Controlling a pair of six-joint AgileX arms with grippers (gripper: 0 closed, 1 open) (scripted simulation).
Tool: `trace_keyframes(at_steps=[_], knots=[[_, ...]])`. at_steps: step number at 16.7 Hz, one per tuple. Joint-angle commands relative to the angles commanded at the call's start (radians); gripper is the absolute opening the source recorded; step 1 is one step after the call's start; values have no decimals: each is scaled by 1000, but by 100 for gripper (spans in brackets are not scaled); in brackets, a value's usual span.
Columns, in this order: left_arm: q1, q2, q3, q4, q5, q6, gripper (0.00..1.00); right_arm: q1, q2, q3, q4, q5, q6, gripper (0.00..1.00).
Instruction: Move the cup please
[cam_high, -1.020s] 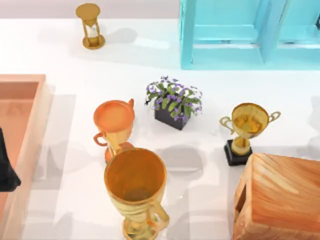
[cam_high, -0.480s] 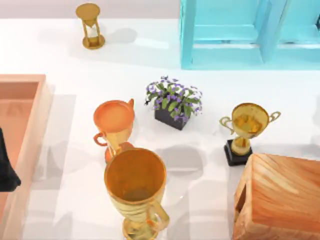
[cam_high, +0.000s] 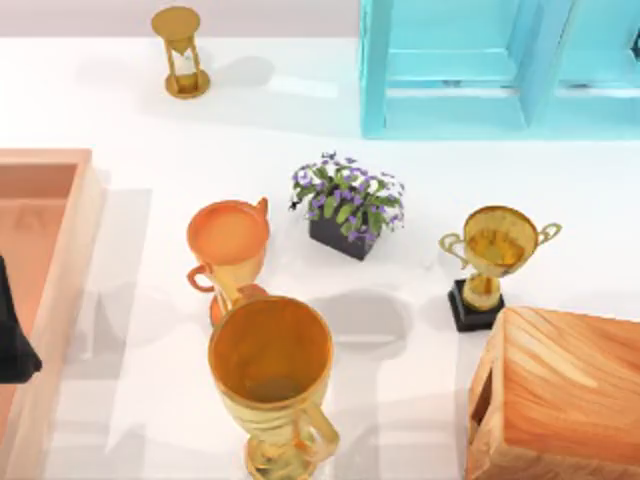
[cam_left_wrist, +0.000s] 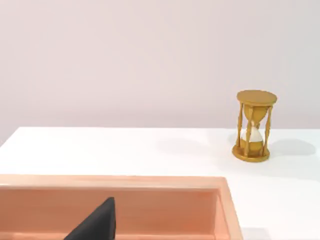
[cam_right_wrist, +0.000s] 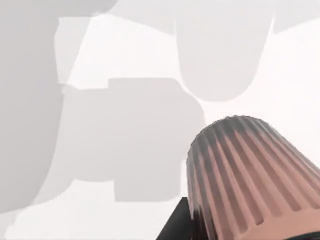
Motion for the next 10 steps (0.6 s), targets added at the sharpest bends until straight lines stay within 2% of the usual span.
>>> trace_keyframes(at_steps=[4, 10], knots=[[0, 0, 0, 0, 0, 0, 100, -141, 36, 132, -67, 4, -142, 0], [0, 0, 0, 0, 0, 0, 100, -146, 34, 136, -65, 5, -148, 0]])
